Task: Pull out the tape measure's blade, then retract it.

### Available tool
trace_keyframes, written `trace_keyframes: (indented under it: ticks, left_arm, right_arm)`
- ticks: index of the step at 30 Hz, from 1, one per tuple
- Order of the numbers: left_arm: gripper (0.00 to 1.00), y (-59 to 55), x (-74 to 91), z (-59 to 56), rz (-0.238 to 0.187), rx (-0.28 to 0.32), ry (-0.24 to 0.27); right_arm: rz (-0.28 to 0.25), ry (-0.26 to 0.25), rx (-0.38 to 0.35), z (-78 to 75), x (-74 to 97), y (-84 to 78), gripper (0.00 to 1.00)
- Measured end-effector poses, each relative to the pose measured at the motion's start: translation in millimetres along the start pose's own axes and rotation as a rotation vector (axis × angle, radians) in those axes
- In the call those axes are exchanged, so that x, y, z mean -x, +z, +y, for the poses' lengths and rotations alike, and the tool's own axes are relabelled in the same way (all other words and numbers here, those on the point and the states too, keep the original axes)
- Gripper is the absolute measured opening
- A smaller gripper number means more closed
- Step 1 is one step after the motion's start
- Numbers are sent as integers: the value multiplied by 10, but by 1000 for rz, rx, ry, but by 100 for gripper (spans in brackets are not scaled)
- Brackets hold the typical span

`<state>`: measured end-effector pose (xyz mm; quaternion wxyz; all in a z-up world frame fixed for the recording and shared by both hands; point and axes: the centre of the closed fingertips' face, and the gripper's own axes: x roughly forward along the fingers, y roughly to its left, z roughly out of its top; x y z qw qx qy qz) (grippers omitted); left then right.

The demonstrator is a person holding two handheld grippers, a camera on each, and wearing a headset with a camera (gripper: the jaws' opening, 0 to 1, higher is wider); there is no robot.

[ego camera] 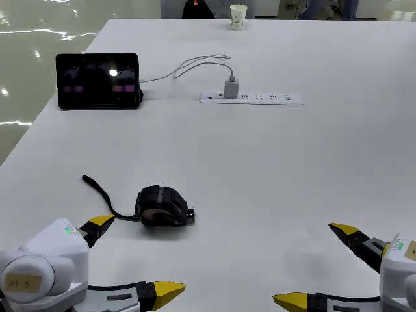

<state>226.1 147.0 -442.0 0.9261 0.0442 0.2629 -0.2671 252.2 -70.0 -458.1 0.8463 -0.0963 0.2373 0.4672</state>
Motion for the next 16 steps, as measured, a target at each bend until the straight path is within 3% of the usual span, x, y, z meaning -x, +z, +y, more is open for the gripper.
trace_keyframes:
  ticks: [16]
  left_arm:
    - [99,36,0,23,-7,3,-10]
  right_arm:
    - [0,-1,2,-5,13,9,99]
